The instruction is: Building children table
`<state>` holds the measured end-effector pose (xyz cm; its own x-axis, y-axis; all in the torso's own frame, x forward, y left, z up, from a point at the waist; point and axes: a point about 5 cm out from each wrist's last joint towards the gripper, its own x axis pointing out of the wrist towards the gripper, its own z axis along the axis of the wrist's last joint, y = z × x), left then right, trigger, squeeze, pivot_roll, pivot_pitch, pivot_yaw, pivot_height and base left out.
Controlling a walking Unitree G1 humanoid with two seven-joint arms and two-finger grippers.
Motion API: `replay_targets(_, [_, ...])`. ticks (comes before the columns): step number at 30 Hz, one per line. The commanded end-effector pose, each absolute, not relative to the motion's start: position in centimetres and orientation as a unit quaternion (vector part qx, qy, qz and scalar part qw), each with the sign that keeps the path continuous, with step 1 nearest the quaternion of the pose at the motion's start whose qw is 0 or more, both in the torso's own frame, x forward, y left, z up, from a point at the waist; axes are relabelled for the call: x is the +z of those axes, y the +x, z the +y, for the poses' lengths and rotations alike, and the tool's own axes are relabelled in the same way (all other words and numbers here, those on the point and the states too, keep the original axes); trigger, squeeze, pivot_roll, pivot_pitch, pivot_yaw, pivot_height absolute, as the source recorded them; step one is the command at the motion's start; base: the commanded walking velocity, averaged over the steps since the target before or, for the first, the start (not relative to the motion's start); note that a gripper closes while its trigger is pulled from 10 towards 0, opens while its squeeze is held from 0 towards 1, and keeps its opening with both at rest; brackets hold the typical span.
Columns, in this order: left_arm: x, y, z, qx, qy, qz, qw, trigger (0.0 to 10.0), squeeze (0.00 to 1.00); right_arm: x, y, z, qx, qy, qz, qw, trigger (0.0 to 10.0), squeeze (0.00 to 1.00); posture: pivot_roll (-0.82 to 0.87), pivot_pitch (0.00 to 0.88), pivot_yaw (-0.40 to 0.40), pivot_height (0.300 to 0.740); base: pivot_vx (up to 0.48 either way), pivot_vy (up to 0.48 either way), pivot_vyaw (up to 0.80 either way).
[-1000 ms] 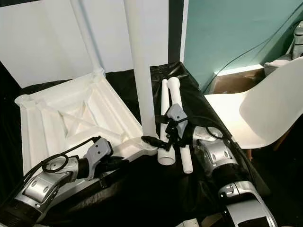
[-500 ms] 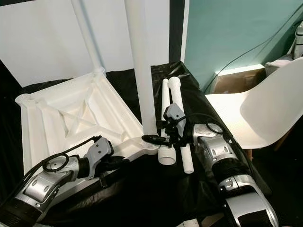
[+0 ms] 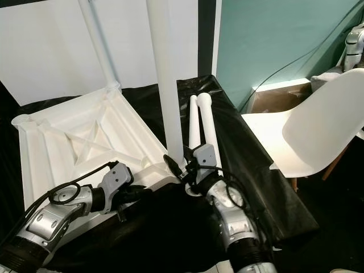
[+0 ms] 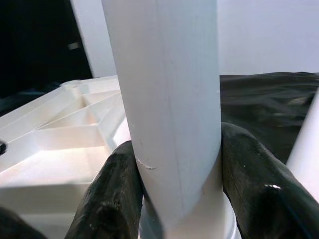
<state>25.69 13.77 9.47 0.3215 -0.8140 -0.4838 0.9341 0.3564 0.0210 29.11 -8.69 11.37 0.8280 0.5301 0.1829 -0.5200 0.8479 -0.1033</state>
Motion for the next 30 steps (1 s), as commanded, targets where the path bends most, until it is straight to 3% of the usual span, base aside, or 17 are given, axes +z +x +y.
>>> replay_targets(1, [5.9, 22.6, 13.5, -0.597, 0.122, 0.292, 0.738, 10.0, 0.0, 13.8, 30.5, -11.6, 0.157, -0.002, -0.156, 0.975, 0.0, 0.0, 0.01, 0.0, 0.043, 0.74, 0.0, 0.0, 0.0])
replay_targets(5, [5.8, 22.7, 13.4, -0.598, 0.122, 0.292, 0.737, 10.0, 0.0, 13.5, 30.4, -10.7, 0.186, -0.005, -0.143, 0.972, 0.0, 0.0, 0.0, 0.0, 0.046, 0.74, 0.0, 0.0, 0.0])
replay_targets(6, [5.8, 22.7, 13.5, -0.598, 0.123, 0.292, 0.737, 10.0, 0.0, 13.4, 30.2, -10.2, 0.197, -0.012, -0.138, 0.971, 9.9, 0.0, 0.0, 0.0, 0.046, 0.74, 0.0, 0.0, 0.0])
replay_targets(7, [5.8, 22.7, 13.5, -0.598, 0.123, 0.292, 0.737, 10.0, 0.0, 13.3, 30.1, -10.0, 0.204, -0.017, -0.134, 0.97, 9.9, 0.0, 0.0, 0.0, 0.046, 0.74, 0.0, 0.0, 0.0])
replay_targets(8, [5.8, 22.8, 13.5, -0.597, 0.124, 0.292, 0.737, 10.0, 0.0, 13.1, 30.0, -9.6, 0.224, -0.015, -0.127, 0.966, 10.0, 0.31, 0.0, 0.0, 0.043, 0.74, 0.0, 0.0, 0.0])
replay_targets(9, [5.8, 22.9, 13.5, -0.597, 0.125, 0.292, 0.737, 10.0, 0.0, 13.0, 29.9, -9.3, 0.236, -0.013, -0.123, 0.964, 10.0, 0.31, 0.0, 0.0, 0.043, 0.74, 0.0, 0.0, 0.0])
replay_targets(10, [5.8, 22.9, 13.5, -0.596, 0.125, 0.292, 0.737, 10.0, 0.0, 12.9, 30.0, -9.0, 0.256, -0.012, -0.113, 0.96, 10.0, 1.0, 0.01, 0.0, 0.043, 0.74, 0.0, 0.0, 0.0])
replay_targets(13, [5.8, 22.8, 13.4, -0.597, 0.124, 0.291, 0.737, 10.0, 0.0, 12.7, 30.5, -9.0, 0.294, -0.031, -0.095, 0.951, 10.0, 1.0, 0.0, 0.0, 0.042, 0.74, 0.0, 0.0, 0.0])
replay_targets(14, [5.8, 22.8, 13.4, -0.597, 0.124, 0.291, 0.737, 10.0, 0.0, 12.8, 30.8, -9.1, 0.304, -0.038, -0.092, 0.947, 10.0, 0.0, 0.0, 0.0, 0.042, 0.74, 0.0, 0.0, 0.0])
replay_targets(20, [5.7, 22.9, 13.3, -0.597, 0.125, 0.291, 0.737, 10.0, 0.0, 13.1, 31.9, -10.4, 0.345, -0.081, -0.074, 0.932, 10.0, 0.0, 0.01, 0.0, 0.043, 0.74, 0.0, 0.0, 0.0])
replay_targets(26, [5.8, 22.8, 13.4, -0.597, 0.124, 0.291, 0.737, 10.0, 0.0, 12.9, 32.2, -11.8, 0.469, -0.111, -0.004, 0.876, 10.0, 0.0, 0.0, 0.0, 0.045, 0.74, 0.0, 0.0, 0.0])
replay_targets(30, [5.9, 22.9, 13.4, -0.597, 0.125, 0.29, 0.738, 10.0, 0.0, 13.2, 32.6, -12.4, 0.495, -0.112, 0.011, 0.862, 10.0, 0.0, 0.0, 0.0, 0.044, 0.74, 0.0, 0.0, 0.0])
